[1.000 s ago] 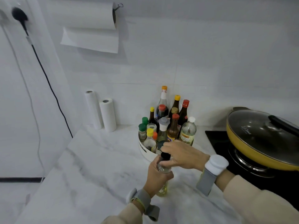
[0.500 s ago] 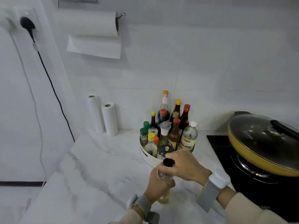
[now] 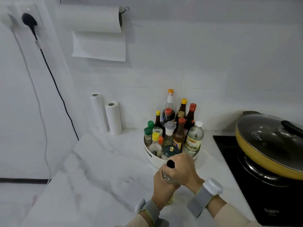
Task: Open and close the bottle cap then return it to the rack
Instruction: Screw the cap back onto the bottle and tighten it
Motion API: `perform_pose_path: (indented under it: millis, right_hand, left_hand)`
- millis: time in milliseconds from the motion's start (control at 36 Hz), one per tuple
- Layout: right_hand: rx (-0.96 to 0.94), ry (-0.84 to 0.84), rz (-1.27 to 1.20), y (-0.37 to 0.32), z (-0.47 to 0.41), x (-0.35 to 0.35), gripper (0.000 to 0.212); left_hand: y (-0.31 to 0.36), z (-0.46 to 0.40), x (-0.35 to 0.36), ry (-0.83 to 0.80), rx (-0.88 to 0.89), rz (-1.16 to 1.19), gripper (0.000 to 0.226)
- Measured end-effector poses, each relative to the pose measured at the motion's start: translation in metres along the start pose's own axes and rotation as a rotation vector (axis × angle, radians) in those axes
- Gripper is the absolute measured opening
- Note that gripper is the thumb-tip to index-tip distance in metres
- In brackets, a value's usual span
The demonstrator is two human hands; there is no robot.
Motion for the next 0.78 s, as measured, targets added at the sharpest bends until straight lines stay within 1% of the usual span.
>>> perform_pose_path:
  millis: [56,111,167,194,278,306,333,389,417,500,556,667,722,778]
  right_hand:
    - [0.053,0.067,0.01,0.0,0.003,0.003,0.03]
    - [0.086,0.138,-0.019,0.0,0.007,0.003,0.036]
    - [0.084,0.108,-0.038,0.0,0.007,0.002,0.042]
    - [0.064,0.033,-0.072,0.002,0.006,0.0,0.046]
    - [0.016,-0.315,-0.265,0.007,-0.001,-0.013,0.058]
    - [-0.018,-0.383,-0.244,0.007,-0.004,-0.018,0.06]
    - [-0.067,-0.412,-0.16,0.005,-0.007,-0.024,0.061]
    - [-0.164,-0.399,0.044,-0.001,-0.011,-0.029,0.057]
    - [-0.206,-0.385,0.104,-0.005,-0.012,-0.03,0.053]
    - [-0.274,-0.362,0.171,-0.014,-0.013,-0.025,0.045]
    - [-0.263,-0.3,0.184,-0.016,-0.012,-0.022,0.046]
    - [-0.168,-0.181,0.158,-0.013,-0.008,-0.015,0.047]
    - [-0.134,-0.14,0.124,-0.013,-0.006,-0.012,0.041]
    - [-0.082,-0.076,0.104,-0.015,-0.004,-0.009,0.033]
  left_hand:
    - [0.001,0.0,0.002,-0.003,0.012,-0.018,0.046]
    - [0.003,0.001,0.003,-0.046,0.026,-0.069,0.043]
    - [0.001,-0.001,0.001,-0.091,-0.003,-0.094,0.043]
    - [-0.002,-0.002,-0.002,-0.111,-0.03,-0.098,0.043]
    - [-0.003,-0.004,-0.01,-0.219,-0.056,-0.151,0.036]
    - [-0.003,-0.004,-0.012,-0.255,-0.066,-0.162,0.034]
    - [-0.002,-0.005,-0.013,-0.283,-0.075,-0.171,0.033]
    - [-0.002,-0.007,-0.014,-0.309,-0.089,-0.174,0.031]
    - [-0.001,-0.007,-0.013,-0.31,-0.094,-0.173,0.03]
    - [-0.003,-0.004,-0.01,-0.265,-0.096,-0.14,0.029]
    - [-0.004,-0.001,-0.009,-0.193,-0.086,-0.112,0.029]
    - [-0.005,0.001,-0.007,-0.093,-0.059,-0.109,0.033]
    - [-0.006,0.001,-0.006,-0.071,-0.067,-0.118,0.038]
    - [-0.008,0.003,-0.005,-0.043,-0.072,-0.142,0.039]
Point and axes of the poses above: each hand's wrist, its own z-axis away from the middle knuckle, its own x-axis out of the palm, y = z × x, the point moved 3 cm from there along -z, towards the middle knuckle, and after that the axes turned 1 degree about -y, right-handed, at the moved point
